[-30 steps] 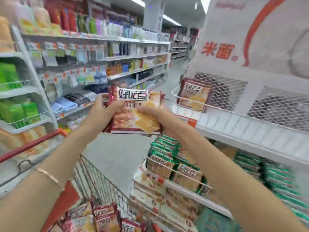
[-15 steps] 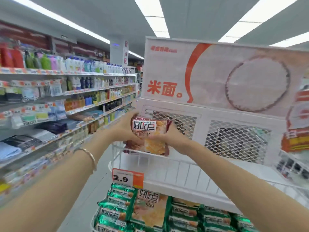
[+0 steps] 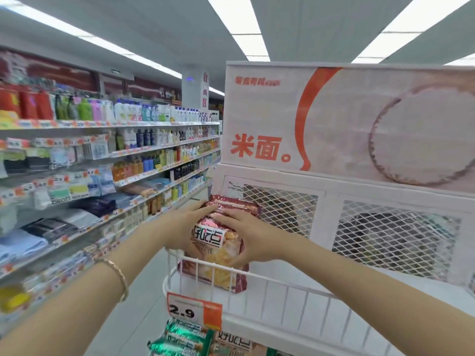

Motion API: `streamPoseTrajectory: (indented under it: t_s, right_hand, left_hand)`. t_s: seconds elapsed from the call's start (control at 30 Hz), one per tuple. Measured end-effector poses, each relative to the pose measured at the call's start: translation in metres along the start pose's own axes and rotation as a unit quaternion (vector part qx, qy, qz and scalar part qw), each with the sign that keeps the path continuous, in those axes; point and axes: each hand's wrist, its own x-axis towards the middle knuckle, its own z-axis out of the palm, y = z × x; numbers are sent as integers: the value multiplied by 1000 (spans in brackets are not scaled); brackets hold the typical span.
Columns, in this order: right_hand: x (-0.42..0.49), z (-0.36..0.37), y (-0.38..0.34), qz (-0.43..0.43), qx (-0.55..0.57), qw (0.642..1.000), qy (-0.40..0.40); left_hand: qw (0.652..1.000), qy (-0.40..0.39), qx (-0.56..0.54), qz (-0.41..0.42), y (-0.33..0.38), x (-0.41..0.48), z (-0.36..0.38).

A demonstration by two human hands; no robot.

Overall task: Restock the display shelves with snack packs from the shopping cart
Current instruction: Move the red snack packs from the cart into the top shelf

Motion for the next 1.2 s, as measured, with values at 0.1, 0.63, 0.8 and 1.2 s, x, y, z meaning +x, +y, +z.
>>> streamPoseTrajectory:
  t_s: [0.1,0.63,0.8,1.2]
  right_hand:
    - [-4,1,0,-11,-12,1000,17]
    - [14,46,-169,-38,27,987,153]
    - [9,154,-272,-47,97,992,67]
    - [-53,367,-402,58,217,932,-283]
  left_hand:
    - [1000,5,2,6,4,-3,2]
    - [911,89,-340,-214,-91,-194,65]
    - [905,-15,-296,-305,-115,-298,144]
    - [816,-173,-334,-439,-103,-494,326]
